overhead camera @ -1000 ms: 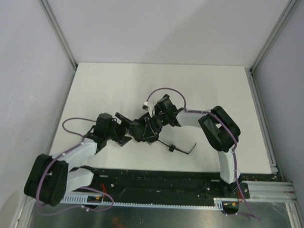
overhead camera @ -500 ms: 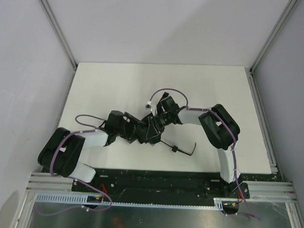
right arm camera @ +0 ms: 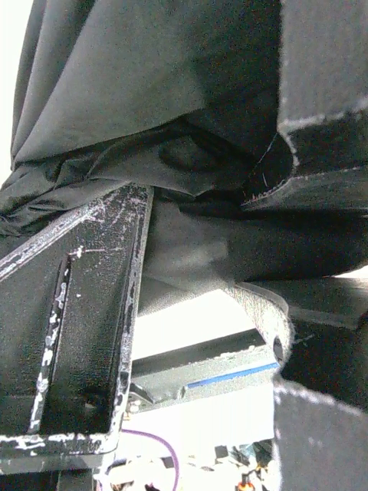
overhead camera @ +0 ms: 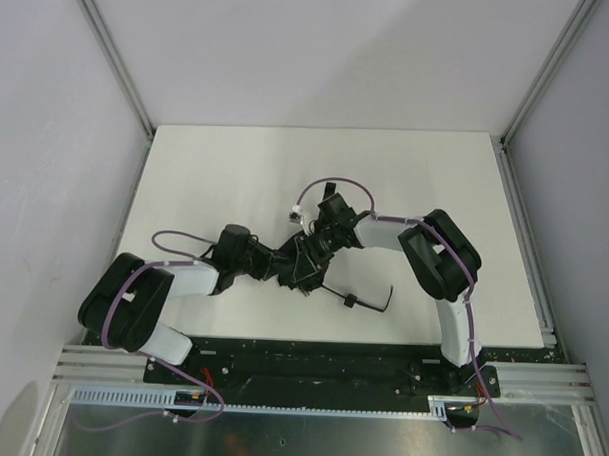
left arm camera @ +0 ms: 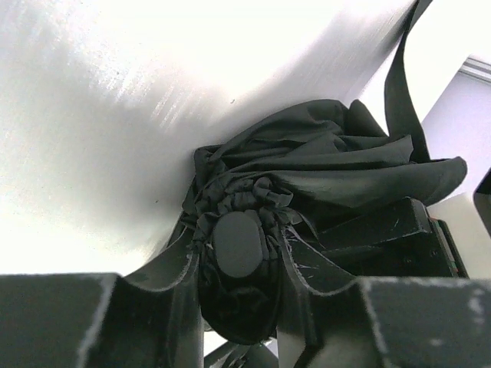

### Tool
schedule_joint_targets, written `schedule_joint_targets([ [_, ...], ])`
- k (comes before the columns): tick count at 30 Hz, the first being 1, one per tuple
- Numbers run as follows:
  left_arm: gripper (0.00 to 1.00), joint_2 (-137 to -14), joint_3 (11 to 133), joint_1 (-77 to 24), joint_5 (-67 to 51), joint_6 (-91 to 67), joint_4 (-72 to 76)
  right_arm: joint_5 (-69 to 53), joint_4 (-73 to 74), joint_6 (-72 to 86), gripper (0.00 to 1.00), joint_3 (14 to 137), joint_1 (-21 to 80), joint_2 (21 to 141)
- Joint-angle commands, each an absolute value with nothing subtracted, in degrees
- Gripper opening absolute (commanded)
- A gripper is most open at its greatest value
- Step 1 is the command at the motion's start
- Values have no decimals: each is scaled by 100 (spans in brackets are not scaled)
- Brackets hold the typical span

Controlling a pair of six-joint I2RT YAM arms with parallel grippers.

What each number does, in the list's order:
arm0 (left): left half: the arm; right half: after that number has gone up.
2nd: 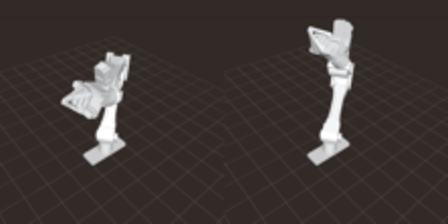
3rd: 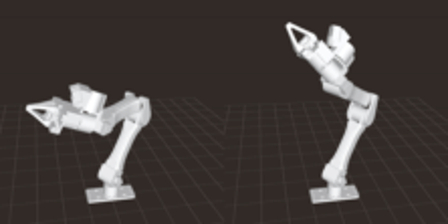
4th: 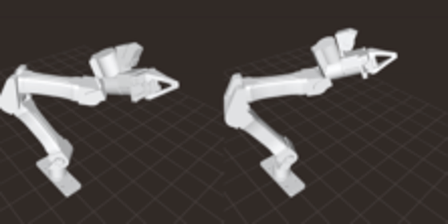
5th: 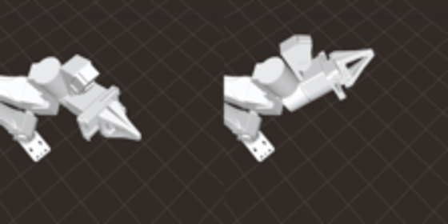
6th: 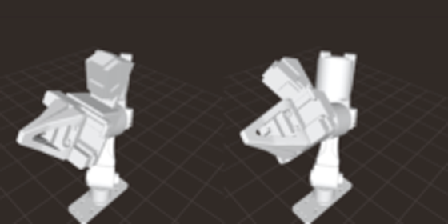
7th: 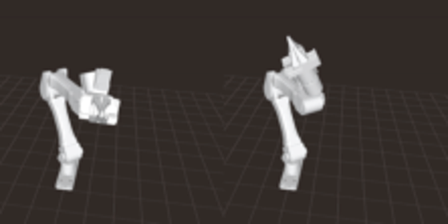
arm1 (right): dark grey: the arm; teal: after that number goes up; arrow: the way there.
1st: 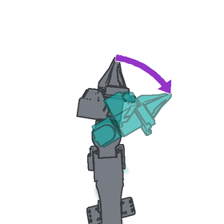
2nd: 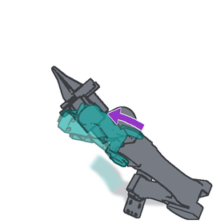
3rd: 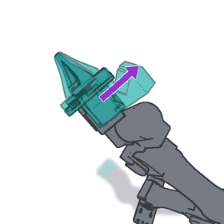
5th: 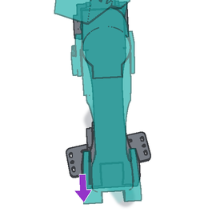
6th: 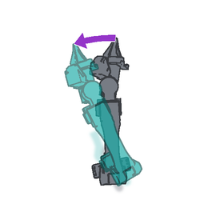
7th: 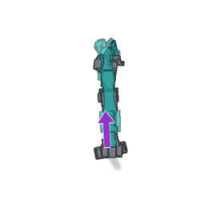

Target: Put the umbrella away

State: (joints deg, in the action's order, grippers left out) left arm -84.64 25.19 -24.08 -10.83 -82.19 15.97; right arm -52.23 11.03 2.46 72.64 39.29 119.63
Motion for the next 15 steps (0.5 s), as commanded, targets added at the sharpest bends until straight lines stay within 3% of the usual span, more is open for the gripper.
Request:
schedule_joint_targets([
  [1, 0, -8668, 2248, -2391, -435, -7542, 1130, -4148, 2238, 509, 21, 7066, 3931, 11719],
  [3, 0, -8686, 2194, -2391, -590, -7693, 1043, -3753, 2295, 512, 37, 7066, 3978, 11356],
  [5, 0, -8645, 2216, -2393, -675, -7827, 733, -3076, 2351, 418, 64, 7062, 4101, 10846],
  [8, 0, -8513, 2315, -2391, -714, -7890, 298, -1861, 2280, 271, 92, 6990, 4466, 10142],
  [10, 0, -8417, 2284, -2395, -809, -7945, 206, -914, 1959, 105, 98, 6733, 4880, 9696],
  [15, 0, -8320, 2147, -2404, -1084, -8116, 58, 1123, 739, -622, 99, 5910, 6139, 9207],
])
